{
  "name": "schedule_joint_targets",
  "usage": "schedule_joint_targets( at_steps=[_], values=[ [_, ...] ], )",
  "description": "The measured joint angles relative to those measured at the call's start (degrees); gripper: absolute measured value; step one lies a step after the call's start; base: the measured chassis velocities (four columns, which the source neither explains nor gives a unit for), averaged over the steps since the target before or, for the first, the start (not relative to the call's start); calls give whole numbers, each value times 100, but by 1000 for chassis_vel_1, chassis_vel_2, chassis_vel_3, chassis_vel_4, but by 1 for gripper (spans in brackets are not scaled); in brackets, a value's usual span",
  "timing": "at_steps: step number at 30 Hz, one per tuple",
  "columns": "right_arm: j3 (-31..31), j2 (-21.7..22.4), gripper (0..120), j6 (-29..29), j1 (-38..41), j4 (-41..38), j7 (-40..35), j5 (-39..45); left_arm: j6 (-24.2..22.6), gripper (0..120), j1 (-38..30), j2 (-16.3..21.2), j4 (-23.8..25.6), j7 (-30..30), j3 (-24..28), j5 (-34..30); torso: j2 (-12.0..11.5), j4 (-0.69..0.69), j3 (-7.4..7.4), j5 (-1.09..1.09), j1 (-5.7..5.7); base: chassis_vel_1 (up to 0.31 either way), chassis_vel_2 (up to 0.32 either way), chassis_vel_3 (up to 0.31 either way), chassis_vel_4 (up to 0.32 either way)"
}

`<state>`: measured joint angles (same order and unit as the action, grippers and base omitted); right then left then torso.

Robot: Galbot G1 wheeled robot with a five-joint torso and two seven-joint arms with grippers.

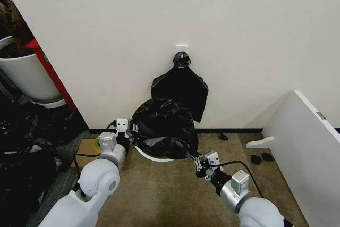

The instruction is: Place the garbage bag over the trash bin.

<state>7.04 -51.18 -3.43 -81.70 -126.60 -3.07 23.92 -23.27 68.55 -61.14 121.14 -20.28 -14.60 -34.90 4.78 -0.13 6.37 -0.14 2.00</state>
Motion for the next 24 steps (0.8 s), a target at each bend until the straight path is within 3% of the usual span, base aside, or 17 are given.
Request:
schedule_joint_targets(
  at_steps=[4, 6, 8, 16, 20, 24],
  values=[
    [32, 135, 17, 163, 90, 0, 193, -182, -6, 1, 14, 14, 0, -3, 2, 7, 0, 1, 0, 0, 0, 0, 0, 0, 0],
    [-33, 234, 29, -46, 213, 51, 216, -32, -8, 1, 10, 10, 6, -3, 16, 12, 0, 0, 0, 0, 0, 0, 0, 0, 0],
    [-58, 247, 32, -117, 263, 85, 238, 35, -8, 1, 10, 6, 13, -4, 21, 13, 0, 0, 0, 0, 0, 0, 0, 0, 0],
    [-388, 416, 64, -936, 1058, 399, 337, 644, -24, 1, 10, -31, 105, -17, 44, 20, 0, 1, 1, 1, 0, 0, 0, 0, 0],
    [-402, 461, 62, -1069, 1165, 420, 461, 668, -25, 1, 11, -30, 110, -25, 45, 25, 0, 1, 0, 0, 0, 0, 0, 0, 0],
    [-376, 519, 49, -1181, 1180, 418, 641, 641, -26, 1, 16, -36, 115, -32, 44, 31, 0, 1, 0, 0, 0, 0, 0, 0, 0]
  ],
)
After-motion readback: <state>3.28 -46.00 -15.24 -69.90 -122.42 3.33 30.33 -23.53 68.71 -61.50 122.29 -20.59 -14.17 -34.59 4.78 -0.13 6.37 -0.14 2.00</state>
